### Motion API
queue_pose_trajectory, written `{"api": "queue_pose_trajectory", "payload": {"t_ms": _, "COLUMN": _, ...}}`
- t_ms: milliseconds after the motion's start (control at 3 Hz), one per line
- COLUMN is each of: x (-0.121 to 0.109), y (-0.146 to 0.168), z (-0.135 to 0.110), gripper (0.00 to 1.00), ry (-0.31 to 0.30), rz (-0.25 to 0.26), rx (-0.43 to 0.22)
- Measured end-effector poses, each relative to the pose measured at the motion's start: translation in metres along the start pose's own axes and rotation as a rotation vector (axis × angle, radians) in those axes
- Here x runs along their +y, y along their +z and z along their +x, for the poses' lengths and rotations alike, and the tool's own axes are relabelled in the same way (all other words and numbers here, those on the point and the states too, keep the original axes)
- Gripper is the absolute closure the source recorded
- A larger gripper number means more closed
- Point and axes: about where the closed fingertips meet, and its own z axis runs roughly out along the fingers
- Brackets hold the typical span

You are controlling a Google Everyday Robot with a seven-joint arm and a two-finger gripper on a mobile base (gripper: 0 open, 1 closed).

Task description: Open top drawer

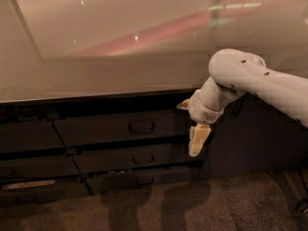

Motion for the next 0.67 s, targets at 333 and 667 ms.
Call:
{"api": "queue_pose_trajectory", "payload": {"t_ms": 333, "x": -0.007, "y": 0.02, "z": 0.012, "gripper": 0.0, "ry": 0.014, "rz": -0.03, "rx": -0.021}}
{"api": "queue_pose_trajectory", "payload": {"t_ms": 667, "x": -0.011, "y": 0.038, "z": 0.025, "gripper": 0.0, "ry": 0.035, "rz": -0.065, "rx": -0.039}}
